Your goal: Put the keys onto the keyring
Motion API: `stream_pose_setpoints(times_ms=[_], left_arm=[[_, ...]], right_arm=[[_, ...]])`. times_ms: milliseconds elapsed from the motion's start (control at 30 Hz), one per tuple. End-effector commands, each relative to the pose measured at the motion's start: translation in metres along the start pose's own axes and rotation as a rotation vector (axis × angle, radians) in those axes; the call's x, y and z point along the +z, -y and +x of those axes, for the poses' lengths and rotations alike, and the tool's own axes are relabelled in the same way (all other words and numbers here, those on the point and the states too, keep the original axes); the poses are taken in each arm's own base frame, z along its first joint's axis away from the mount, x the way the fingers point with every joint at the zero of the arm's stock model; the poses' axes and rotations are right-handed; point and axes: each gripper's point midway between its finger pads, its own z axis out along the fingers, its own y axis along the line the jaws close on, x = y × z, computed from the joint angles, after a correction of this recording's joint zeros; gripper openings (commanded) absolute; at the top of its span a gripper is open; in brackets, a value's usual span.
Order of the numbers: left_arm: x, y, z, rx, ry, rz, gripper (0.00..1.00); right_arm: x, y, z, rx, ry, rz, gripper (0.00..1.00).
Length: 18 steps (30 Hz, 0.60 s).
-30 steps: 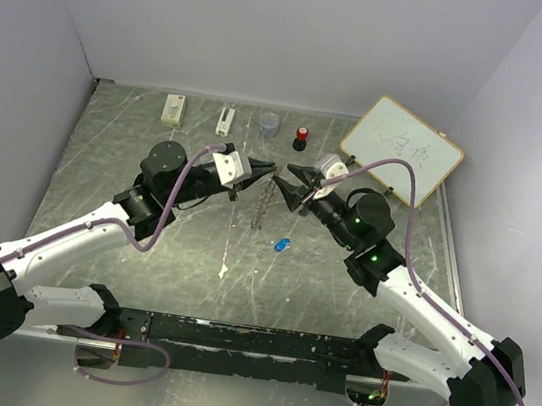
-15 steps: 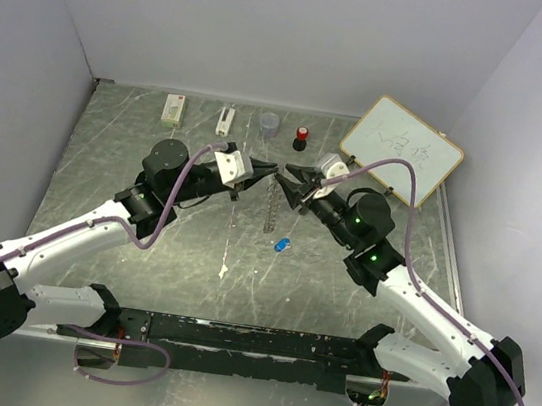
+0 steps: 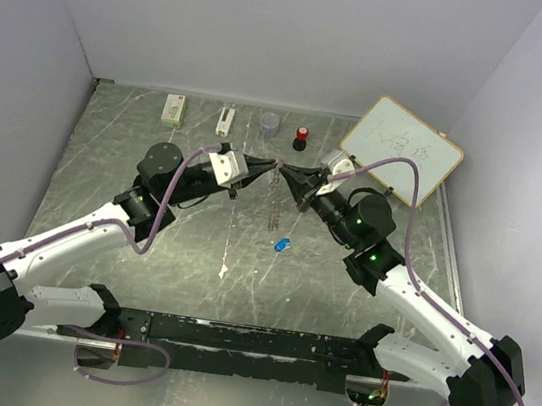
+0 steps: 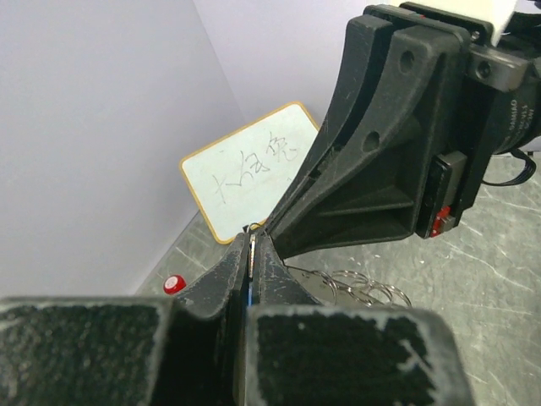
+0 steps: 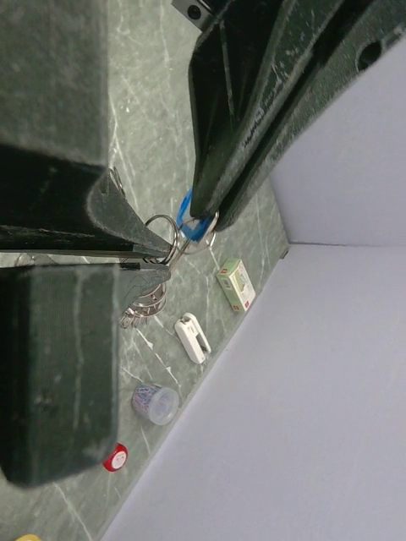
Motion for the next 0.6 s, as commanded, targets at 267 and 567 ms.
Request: stream_pose_setpoints(times_ms=[267, 567], left_arm=[[-0.018, -0.005, -0.035, 0.086, 0.253, -0.09, 0.07], [-0.02, -0.003, -0.018, 0.102, 0.285, -0.122, 0.07]], right_arm=[[-0.001, 0.022, -0.028, 0.369, 0.148, 0.169, 0.0], [-0.006, 0.037, -0.033, 0.656, 0.239, 0.222, 0.0]])
